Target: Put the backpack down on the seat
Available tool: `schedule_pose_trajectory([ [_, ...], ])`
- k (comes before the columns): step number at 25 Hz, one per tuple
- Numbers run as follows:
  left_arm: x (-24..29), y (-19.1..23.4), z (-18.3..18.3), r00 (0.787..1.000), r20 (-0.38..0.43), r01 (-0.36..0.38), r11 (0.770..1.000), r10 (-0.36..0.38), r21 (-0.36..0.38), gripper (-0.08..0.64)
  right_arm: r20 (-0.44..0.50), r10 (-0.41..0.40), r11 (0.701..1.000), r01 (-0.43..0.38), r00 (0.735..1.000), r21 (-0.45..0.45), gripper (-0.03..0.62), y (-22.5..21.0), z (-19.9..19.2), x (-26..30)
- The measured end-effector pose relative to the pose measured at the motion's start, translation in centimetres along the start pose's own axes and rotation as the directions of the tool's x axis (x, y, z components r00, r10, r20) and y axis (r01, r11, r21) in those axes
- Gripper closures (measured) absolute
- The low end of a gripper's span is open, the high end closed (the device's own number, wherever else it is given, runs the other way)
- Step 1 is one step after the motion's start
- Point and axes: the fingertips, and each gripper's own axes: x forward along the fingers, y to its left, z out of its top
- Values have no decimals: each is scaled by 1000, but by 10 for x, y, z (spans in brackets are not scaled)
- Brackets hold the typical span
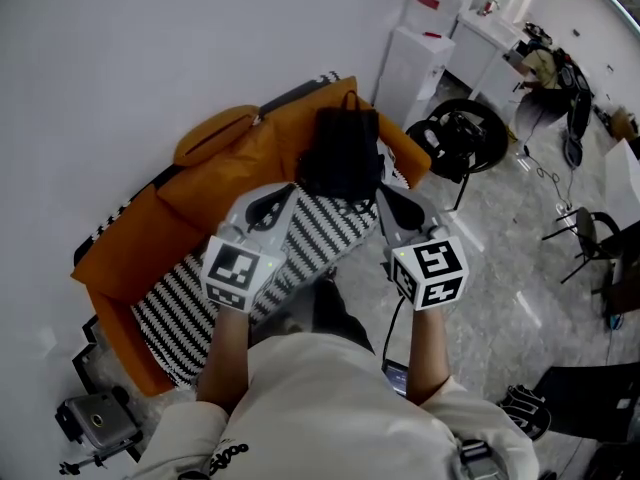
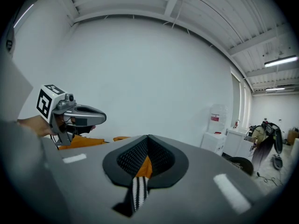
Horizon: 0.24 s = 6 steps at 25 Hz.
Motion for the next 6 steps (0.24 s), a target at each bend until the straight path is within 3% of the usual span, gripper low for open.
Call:
schedule_pose_trajectory([
  [6, -2, 10, -11, 1000, -17, -7, 1000, 7, -6, 549, -10, 4, 1000, -4, 1000, 7, 589, 5, -6, 11],
])
